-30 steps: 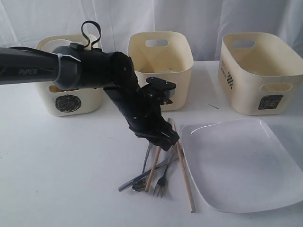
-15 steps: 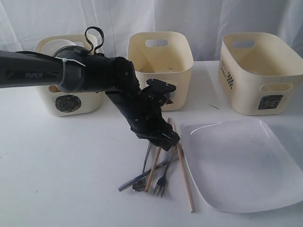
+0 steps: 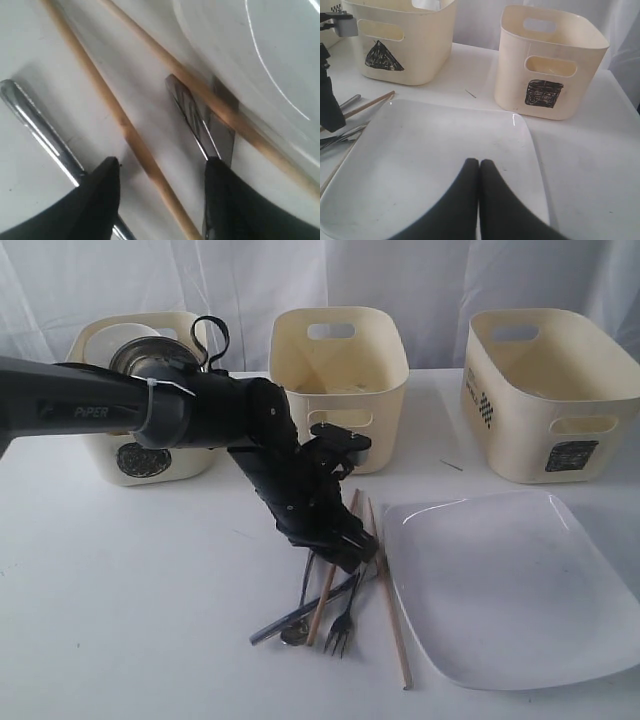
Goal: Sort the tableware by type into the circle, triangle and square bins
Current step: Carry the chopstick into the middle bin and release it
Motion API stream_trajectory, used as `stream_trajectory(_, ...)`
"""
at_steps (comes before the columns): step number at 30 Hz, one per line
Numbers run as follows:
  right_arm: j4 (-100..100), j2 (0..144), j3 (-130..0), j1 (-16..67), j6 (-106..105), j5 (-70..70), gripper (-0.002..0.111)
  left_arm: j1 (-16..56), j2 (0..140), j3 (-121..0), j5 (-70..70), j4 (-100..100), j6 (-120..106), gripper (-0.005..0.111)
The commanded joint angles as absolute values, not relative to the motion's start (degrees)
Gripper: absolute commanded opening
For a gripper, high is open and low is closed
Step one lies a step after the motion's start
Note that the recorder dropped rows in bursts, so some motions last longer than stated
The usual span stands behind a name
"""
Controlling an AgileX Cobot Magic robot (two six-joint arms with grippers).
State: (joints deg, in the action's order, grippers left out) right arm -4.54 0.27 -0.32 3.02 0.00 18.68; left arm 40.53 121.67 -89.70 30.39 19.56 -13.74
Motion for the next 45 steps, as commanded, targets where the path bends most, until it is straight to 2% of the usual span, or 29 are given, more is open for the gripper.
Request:
stream_trajectory(1, -4.5, 0.0, 0.0, 2.88, 0.0, 18.13, 0.0, 40.73, 122.31, -89.38, 32.0, 20.03, -13.27, 0.056)
stream_trajectory(3, -4.5, 0.0, 0.0, 2.88, 0.0, 18.13, 0.0, 40.73, 122.31, -89.38, 32.09, 20.03, -13.27, 0.054)
stream_trajectory(5, -4.5, 0.0, 0.0, 2.88, 0.0, 18.13, 0.0, 40.73, 122.31, -89.38, 32.53, 20.03, -13.27, 0.045)
stream_trajectory(11, -4.5, 0.0, 0.0, 2.88, 0.0, 18.13, 0.0, 40.73, 122.2, -89.38, 34.2, 18.74, -13.27, 0.003)
stream_trajectory(12, -4.5, 0.0, 0.0, 2.88, 0.0, 18.13, 0.0, 40.73, 122.09, -89.38, 34.2, 18.37, -13.27, 0.0)
stream_trajectory(24, -4.5, 0.0, 0.0, 2.88, 0.0, 18.13, 0.0, 40.62, 108.58, -89.48, 34.0, 9.34, -12.56, 0.0)
stream_trajectory(29, -4.5, 0.0, 0.0, 2.88, 0.0, 18.13, 0.0, 40.62, 106.63, -90.08, 32.44, 0.61, -6.71, 0.0)
stream_trajectory(34, -4.5, 0.0, 0.0, 2.88, 0.0, 18.13, 0.0, 40.62, 106.63, -94.11, 31.5, 0.0, -5.55, 0.0)
stream_trajectory(38, -4.5, 0.0, 0.0, 2.88, 0.0, 18.13, 0.0, 40.62, 106.63, -98.58, 27.71, 0.0, -5.55, 0.0)
stream_trajectory(45, -4.5, 0.0, 0.0, 2.88, 0.0, 18.13, 0.0, 40.62, 106.63, -102.84, 12.11, -0.33, -7.45, 0.0)
